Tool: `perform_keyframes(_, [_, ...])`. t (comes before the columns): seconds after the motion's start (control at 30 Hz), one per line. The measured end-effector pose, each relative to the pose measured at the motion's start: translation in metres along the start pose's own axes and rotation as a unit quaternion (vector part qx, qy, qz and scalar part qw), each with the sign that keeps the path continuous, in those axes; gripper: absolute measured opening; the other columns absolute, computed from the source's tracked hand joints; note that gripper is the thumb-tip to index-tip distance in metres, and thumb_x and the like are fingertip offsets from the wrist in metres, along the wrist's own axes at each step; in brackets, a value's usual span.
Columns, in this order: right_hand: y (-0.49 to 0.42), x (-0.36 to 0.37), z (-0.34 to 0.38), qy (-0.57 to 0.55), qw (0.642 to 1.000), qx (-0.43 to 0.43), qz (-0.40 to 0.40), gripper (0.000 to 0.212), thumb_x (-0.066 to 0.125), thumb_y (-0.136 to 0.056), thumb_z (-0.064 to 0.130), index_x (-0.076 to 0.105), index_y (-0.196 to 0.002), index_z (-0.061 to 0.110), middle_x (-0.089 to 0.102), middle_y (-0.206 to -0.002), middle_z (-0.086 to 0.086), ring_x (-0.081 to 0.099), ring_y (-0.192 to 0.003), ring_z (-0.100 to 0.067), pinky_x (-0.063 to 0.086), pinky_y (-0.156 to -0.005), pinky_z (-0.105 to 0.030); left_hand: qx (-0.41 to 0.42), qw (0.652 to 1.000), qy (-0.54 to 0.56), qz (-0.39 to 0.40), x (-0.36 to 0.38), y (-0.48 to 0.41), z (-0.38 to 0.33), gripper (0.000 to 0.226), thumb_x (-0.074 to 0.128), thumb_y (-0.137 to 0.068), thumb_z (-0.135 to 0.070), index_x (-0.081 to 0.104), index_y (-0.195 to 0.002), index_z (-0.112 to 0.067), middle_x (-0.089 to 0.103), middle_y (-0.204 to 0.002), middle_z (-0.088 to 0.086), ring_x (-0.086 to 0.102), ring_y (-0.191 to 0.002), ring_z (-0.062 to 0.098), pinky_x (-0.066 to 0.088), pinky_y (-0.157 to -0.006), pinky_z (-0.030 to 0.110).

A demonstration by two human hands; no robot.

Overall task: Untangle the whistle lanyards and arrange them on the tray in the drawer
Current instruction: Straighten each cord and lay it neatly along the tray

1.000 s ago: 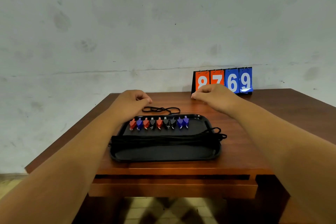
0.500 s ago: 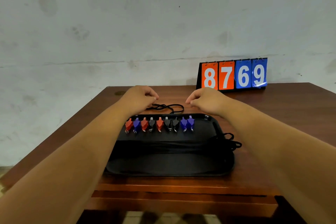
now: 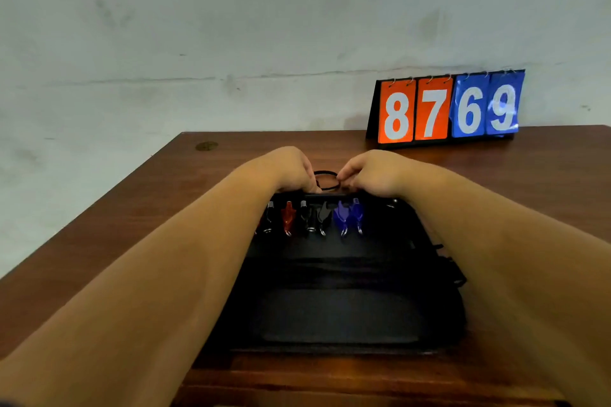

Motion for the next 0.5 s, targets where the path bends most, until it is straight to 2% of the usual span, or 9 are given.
perform_keyframes(0.1, [-0.005, 0.002, -0.004, -0.004, 1.000, -0.001, 0.012, 0.027, 0.068, -0.103, 0.016, 0.080, -0.122, 0.031, 0.074, -0.118, 0.007, 0.066, -0.113, -0.015, 0.049, -0.107, -0.036, 0.020, 1.000, -0.011, 0.001, 0.002, -0.004, -0.004, 0.008, 0.086, -0.088, -0.029, 0.083, -0.090, -0.021, 0.080, -0.096, 0.000, 0.070, -0.092, 0.016, 0.050, -0.073, 0.025])
perform_keyframes(0.2, [-0.002, 0.002, 0.000, -0.009, 1.000, -0.016, 0.018, 0.038, 0.069, -0.101, 0.016, 0.072, -0.133, 0.036, 0.070, -0.121, 0.005, 0.065, -0.110, -0.017, 0.050, -0.094, -0.031, 0.055, 0.998, 0.015, -0.014, -0.002, -0.005, -0.010, 0.006, 0.074, -0.096, -0.022, 0.076, -0.096, -0.016, 0.082, -0.089, -0.003, 0.076, -0.087, 0.017, 0.061, -0.082, 0.036])
perform_keyframes(0.3, [0.004, -0.003, 0.010, -0.055, 0.998, -0.042, 0.004, 0.046, 0.074, -0.099, 0.019, 0.064, -0.137, 0.042, 0.072, -0.112, 0.005, 0.070, -0.101, -0.019, 0.056, -0.089, -0.033, 0.082, 0.990, 0.111, -0.021, -0.012, 0.003, -0.017, 0.004, 0.067, -0.104, -0.015, 0.069, -0.105, -0.011, 0.083, -0.091, 0.001, 0.074, -0.076, 0.010, 0.060, -0.068, 0.027])
perform_keyframes(0.37, [0.008, -0.010, 0.016, -0.099, 0.993, -0.055, -0.023, 0.047, 0.077, -0.098, 0.023, 0.064, -0.140, 0.041, 0.068, -0.106, 0.010, 0.069, -0.097, -0.016, 0.056, -0.084, -0.031, 0.108, 0.982, 0.149, -0.042, -0.026, 0.013, -0.026, 0.005, 0.071, -0.104, -0.013, 0.072, -0.107, -0.010, 0.083, -0.093, 0.004, 0.072, -0.073, 0.008, 0.061, -0.069, 0.026])
perform_keyframes(0.43, [0.012, -0.017, 0.022, -0.130, 0.988, -0.067, -0.049, 0.045, 0.078, -0.098, 0.028, 0.067, -0.140, 0.038, 0.068, -0.106, 0.013, 0.067, -0.099, -0.013, 0.054, -0.085, -0.029, 0.132, 0.973, 0.178, -0.066, -0.041, 0.024, -0.034, 0.006, 0.074, -0.101, -0.012, 0.076, -0.107, -0.010, 0.083, -0.092, 0.004, 0.073, -0.073, 0.008, 0.064, -0.073, 0.025])
perform_keyframes(0.5, [0.019, -0.023, 0.029, -0.150, 0.983, -0.072, -0.073, 0.033, 0.077, -0.098, 0.034, 0.074, -0.131, 0.034, 0.071, -0.104, 0.010, 0.066, -0.096, -0.013, 0.052, -0.085, -0.029, 0.147, 0.968, 0.187, -0.084, -0.055, 0.034, -0.041, 0.006, 0.077, -0.099, -0.013, 0.078, -0.106, -0.013, 0.083, -0.093, 0.004, 0.075, -0.075, 0.007, 0.064, -0.074, 0.023])
Point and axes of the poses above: each hand's wrist, its own y-axis away from the middle knuckle, its own x-axis out of the palm, z = x × y, the point moved 8 cm from there along -y, towards the middle knuckle
